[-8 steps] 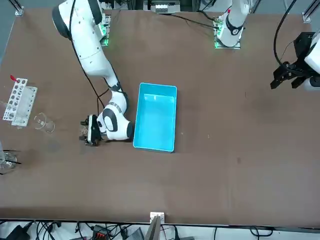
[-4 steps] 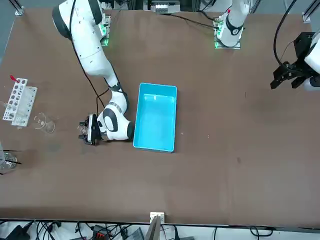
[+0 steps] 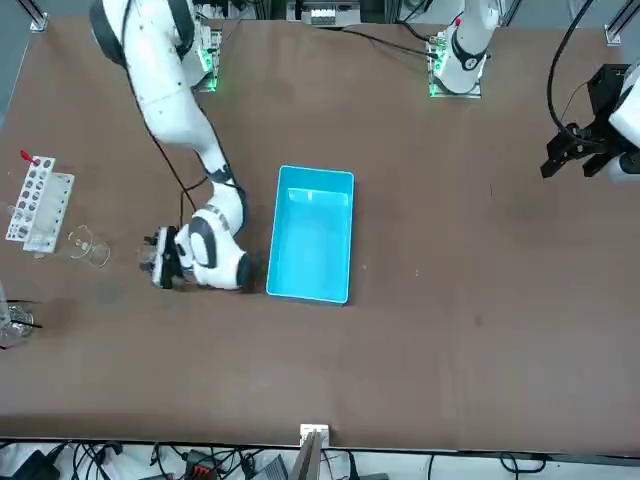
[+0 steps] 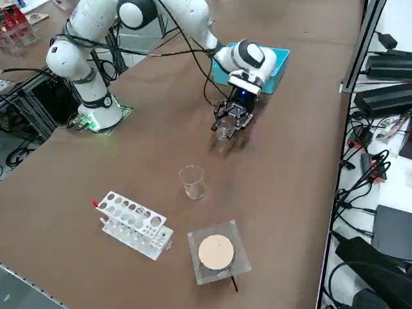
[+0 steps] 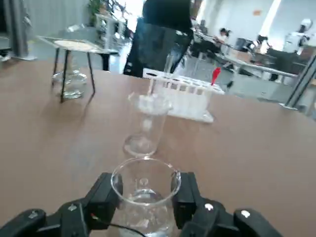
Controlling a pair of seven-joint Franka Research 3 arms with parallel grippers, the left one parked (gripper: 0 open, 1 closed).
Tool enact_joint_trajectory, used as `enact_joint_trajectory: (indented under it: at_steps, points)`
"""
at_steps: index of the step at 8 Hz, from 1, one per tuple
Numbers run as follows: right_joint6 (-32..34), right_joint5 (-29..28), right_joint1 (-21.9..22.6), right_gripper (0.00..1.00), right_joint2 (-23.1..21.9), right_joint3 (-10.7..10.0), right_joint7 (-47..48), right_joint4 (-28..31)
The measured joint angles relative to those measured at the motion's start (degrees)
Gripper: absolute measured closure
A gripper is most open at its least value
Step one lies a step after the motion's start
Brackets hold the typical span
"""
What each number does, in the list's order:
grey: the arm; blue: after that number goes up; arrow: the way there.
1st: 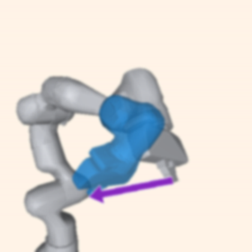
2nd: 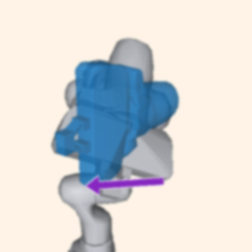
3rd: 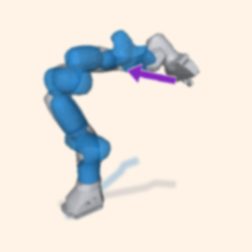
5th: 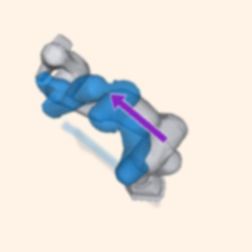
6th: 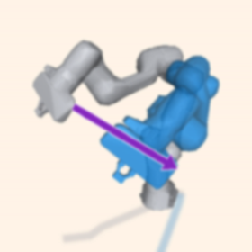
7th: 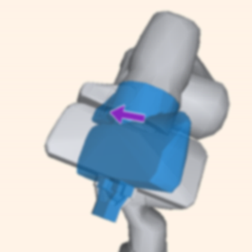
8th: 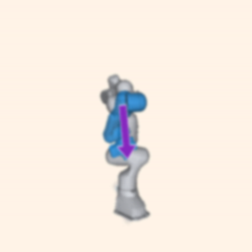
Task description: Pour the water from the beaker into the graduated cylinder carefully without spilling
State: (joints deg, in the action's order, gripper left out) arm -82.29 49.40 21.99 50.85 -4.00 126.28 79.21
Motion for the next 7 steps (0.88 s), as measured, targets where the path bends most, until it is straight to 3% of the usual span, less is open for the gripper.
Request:
enact_joint_trajectory:
  at_steps: [2, 5, 7]
  points:
    - [-4.9, -1.3, -6.3, 0.39, -5.7, 0.1, -4.1, 2.3]
    - [-16.1, -5.2, -13.5, 0.39, -15.8, 0.3, -11.7, 11.7]
    - [-19.8, -9.6, -16.7, 0.39, -19.1, 0.3, -17.2, 15.1]
